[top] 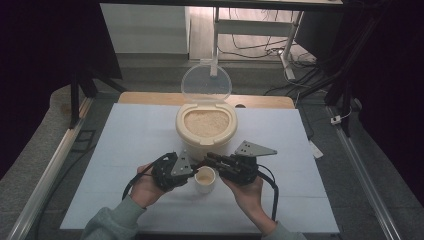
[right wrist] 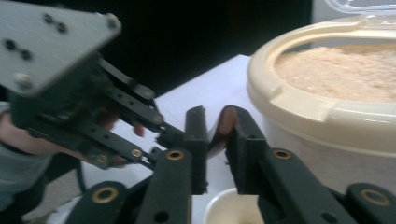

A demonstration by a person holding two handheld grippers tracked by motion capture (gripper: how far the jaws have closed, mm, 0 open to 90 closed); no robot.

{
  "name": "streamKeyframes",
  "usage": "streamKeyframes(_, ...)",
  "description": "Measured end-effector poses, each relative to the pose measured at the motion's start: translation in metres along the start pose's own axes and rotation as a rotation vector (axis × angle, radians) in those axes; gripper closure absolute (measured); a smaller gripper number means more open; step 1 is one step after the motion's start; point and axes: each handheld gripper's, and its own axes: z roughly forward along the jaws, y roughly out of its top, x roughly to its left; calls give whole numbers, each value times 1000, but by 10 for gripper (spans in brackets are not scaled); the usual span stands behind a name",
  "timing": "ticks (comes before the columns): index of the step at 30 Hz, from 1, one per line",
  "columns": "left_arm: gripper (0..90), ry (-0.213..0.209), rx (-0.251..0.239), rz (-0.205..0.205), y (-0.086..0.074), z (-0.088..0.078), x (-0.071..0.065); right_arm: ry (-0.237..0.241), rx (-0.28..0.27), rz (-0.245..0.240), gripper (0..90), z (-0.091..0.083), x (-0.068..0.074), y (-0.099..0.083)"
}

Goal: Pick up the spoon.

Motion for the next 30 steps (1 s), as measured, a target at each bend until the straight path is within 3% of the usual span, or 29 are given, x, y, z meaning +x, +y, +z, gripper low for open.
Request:
streamKeyframes(8,787,-17,-24,-22,-3,-4,3,58,-33,41,836,1,-4,-1)
streamKeyframes(10,747,-25,-37,-39,-4,-5,5,54,-43,28,836,0,-4,0)
streamKeyframes(11,666,-31,-46,-53,-6,-6,6,52,-46,21,836,-1,-4,1)
streamKeyframes(12,666,-35,-55,-67,-7,-7,7,52,-46,21,836,-1,-4,1)
streamKeyframes(20,385,-24,-127,-201,-28,-17,16,54,-74,-1,836,-8,-7,4)
streamKeyframes(25,316,-8,-158,-275,-52,-28,21,46,-99,-9,835,-15,-10,8)
streamKeyframes(30,302,12,-154,-330,-79,-34,25,43,-120,4,836,-23,-14,11)
